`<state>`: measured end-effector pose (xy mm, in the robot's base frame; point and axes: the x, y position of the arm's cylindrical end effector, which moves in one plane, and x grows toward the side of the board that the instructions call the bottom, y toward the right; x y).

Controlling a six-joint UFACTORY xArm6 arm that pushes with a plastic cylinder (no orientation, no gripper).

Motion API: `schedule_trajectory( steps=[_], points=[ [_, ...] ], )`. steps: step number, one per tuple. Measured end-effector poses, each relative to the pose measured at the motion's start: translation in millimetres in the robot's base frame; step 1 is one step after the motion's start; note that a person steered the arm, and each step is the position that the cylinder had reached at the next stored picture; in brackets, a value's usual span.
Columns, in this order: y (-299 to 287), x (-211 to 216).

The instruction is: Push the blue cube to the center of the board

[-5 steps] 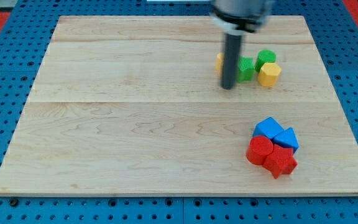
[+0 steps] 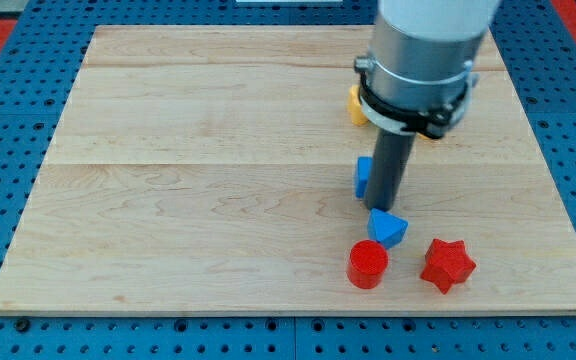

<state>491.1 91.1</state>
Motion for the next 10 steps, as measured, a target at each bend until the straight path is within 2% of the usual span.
schedule_trajectory(
  steps=[1,2,3,4,5,6,7,8,9,10],
  points=[
    [43,-10],
    [-22,-54],
    [-102,-44],
    [-99,-18],
    [-134,9],
    [-160,-28],
    [-134,-65],
    [-118,-35],
    [-210,-37],
    [-208,-55]
  ],
)
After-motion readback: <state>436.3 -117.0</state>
